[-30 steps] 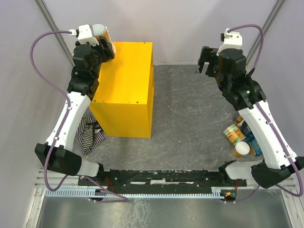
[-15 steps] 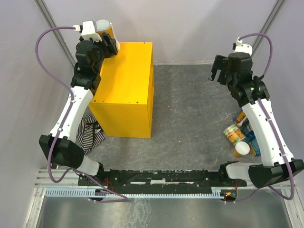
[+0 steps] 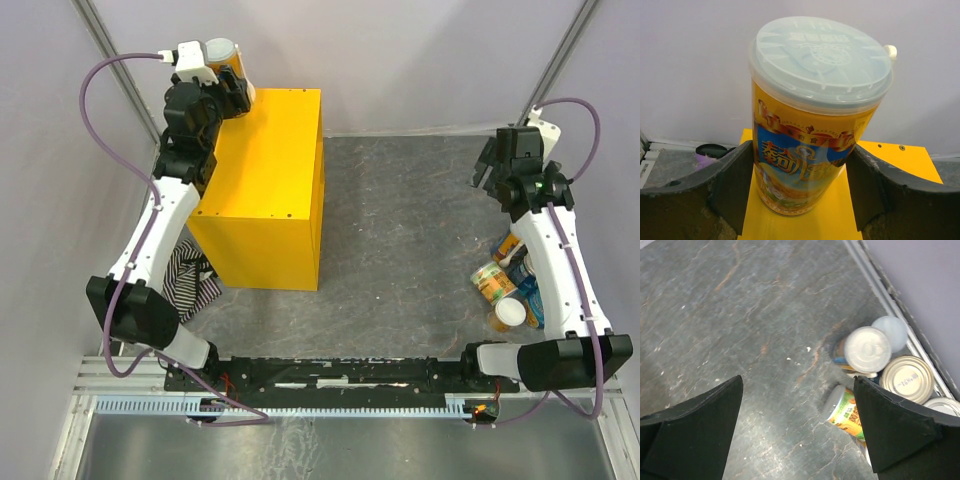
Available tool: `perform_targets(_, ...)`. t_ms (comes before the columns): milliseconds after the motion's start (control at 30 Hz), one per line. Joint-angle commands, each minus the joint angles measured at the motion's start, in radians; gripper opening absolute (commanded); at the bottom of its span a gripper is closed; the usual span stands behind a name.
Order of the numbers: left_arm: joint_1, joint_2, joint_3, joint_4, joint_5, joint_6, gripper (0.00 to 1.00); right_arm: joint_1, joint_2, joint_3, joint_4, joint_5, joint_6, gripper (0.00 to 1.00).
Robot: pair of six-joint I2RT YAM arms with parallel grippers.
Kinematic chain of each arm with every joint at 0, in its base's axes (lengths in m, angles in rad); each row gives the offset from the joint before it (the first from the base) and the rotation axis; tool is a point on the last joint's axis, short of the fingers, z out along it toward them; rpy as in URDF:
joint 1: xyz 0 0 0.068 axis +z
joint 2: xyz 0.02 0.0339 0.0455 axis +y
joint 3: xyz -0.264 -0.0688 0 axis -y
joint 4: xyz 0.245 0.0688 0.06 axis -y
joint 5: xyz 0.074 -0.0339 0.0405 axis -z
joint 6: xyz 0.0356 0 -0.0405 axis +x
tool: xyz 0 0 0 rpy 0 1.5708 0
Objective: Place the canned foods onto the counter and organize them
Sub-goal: Move the canned food to the counter.
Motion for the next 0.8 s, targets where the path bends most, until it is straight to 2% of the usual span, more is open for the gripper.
perform_targets(0, -0.019, 0.035, 0.007, -0.069, -0.022, -0.051, 0.75, -0.056, 0.001, -0.014, 0.002, 0.106, 0.075, 0.99)
perform_targets(267, -0.026, 0.033, -0.015, -0.078, -0.059, -0.041, 0.83, -0.118, 0.024, -0.064, 0.038, 0.124, 0.118, 0.99)
perform_targets(300, -0.027, 0.033, -0.017, -0.078, -0.062, -0.041, 0.97, -0.124, 0.029, -0.067, 0.040, 0.124, 0.118, 0.99)
perform_targets(333, -0.027, 0.032, -0.017, -0.077, -0.064, -0.040, 1.00, -0.131, 0.035, -0.069, 0.040, 0.126, 0.118, 0.99)
perform_targets(767, -0.027, 0.019, -0.020, -0.072, -0.086, -0.066, 0.99, -0.191, 0.048, -0.111, 0.068, 0.122, 0.102, 0.99)
